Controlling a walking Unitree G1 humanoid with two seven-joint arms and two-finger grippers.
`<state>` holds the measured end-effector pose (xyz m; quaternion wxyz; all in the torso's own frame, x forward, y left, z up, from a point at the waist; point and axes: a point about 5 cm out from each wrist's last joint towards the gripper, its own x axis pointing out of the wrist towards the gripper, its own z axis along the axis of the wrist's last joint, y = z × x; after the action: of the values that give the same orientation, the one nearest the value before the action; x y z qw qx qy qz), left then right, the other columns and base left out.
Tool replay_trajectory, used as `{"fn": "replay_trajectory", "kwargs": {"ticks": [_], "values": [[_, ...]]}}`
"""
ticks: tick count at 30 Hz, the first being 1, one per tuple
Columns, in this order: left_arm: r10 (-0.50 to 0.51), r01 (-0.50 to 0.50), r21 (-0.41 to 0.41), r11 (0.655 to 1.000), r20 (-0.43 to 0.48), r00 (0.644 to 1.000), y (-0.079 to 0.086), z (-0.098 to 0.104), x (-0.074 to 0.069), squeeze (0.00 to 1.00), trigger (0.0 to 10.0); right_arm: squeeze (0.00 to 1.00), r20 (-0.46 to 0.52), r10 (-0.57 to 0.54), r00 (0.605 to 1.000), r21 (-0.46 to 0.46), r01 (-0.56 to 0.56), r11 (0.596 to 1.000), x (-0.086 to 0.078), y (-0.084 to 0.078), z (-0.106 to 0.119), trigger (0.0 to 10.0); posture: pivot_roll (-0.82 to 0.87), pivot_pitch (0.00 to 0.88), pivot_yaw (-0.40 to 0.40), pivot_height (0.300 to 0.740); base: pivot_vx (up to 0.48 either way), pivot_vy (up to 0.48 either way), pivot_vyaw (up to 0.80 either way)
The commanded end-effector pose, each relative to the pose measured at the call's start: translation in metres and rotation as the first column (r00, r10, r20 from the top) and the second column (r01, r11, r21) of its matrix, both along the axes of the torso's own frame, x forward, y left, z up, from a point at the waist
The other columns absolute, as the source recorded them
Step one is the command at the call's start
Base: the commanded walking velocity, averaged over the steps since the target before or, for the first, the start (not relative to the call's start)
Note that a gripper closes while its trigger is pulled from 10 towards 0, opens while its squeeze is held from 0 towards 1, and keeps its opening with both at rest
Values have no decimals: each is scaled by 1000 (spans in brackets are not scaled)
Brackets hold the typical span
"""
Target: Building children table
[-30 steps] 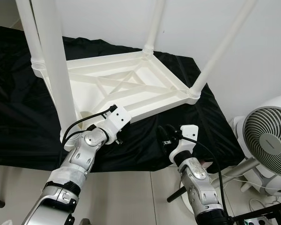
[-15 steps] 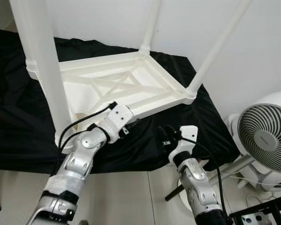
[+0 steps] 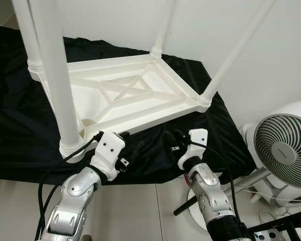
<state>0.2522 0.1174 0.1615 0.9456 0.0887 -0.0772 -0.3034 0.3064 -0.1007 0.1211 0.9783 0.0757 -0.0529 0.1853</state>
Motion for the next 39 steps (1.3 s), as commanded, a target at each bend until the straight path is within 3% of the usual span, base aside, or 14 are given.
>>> {"fn": "replay_trajectory", "kwargs": {"ticks": [1, 3, 6, 8, 11, 14, 15, 20, 25, 32, 34, 35, 39], "values": [[-9, 9, 2, 1000, -29, 1000, 4, -2, -7, 0, 10000, 0, -9, -9, 1000, -3, 9, 1000, 1, -4, -4, 10000, 214, 59, -202, 740, 0, 0, 0], [-7, 7, 3, 1000, -38, 999, 5, -2, -9, 0, 10000, 0, -9, -8, 1000, -3, 8, 1000, 2, -3, -4, 10000, 214, 59, -202, 740, 0, 0, 0], [-135, 138, 6, 990, -167, 977, 14, -9, -34, 0, 10000, 0, -5, -4, 1000, 1, 4, 1000, 4, -2, -3, 10000, 236, 61, -201, 740, 0, 0, 0], [-135, 138, 6, 990, -167, 977, 14, -9, -34, 0, 10000, 0, -5, -4, 1000, 1, 4, 1000, 4, -2, -3, 10000, 236, 61, -201, 740, 0, 0, 0], [-151, 172, 80, 982, -222, 963, 23, -12, -49, 0, 10000, 0, -11, -1, 1000, 2, 1, 1000, 5, -2, -6, 10000, 251, 65, -201, 740, 0, 0, 0], [-87, 124, 132, 984, -251, 964, 45, -6, -53, 0, 10000, 0, -18, 7, 1000, 8, -6, 1000, 5, 1, -8, 10000, 280, 78, -206, 740, 0, 0, 0], [-87, 124, 132, 984, -251, 964, 45, -6, -53, 0, 10000, 0, -18, 7, 1000, 8, -6, 1000, 5, 1, -8, 10000, 280, 78, -206, 740, 0, 0, 0], [42, 22, 253, 967, -243, 969, 84, 5, -56, 0, 10000, 0, -22, 22, 1000, 17, -21, 1000, 6, 6, -10, 10000, 306, 89, -215, 740, 0, 0, 0], [191, -66, 411, 909, -273, 943, 131, 13, -59, 0, 10000, 0, -19, 27, 999, 19, -27, 999, 8, 9, -10, 10000, 316, 97, -214, 740, 0, 0, 0], [301, -147, 478, 866, -263, 916, 162, 24, -61, 0, 10000, 0, -15, 23, 1000, 22, -23, 999, 9, 8, -10, 10000, 303, 99, -208, 740, 0, 0, 0], [360, -205, 501, 841, -235, 903, 179, 34, -59, 0, 10000, 0, -14, 17, 1000, 24, -17, 1000, 9, 7, -10, 10000, 301, 97, -207, 740, 0, 0, 0], [389, -246, 526, 814, -179, 904, 188, 42, -56, 0, 10000, 0, -14, 15, 1000, 24, -14, 1000, 9, 6, -10, 10000, 299, 97, -206, 740, 0, 0, 0], [419, -295, 534, 793, -126, 899, 196, 49, -50, 0, 10000, 0, -13, 12, 1000, 24, -12, 1000, 10, 7, -10, 10000, 294, 92, -206, 740, 0, 0, 0]]}}
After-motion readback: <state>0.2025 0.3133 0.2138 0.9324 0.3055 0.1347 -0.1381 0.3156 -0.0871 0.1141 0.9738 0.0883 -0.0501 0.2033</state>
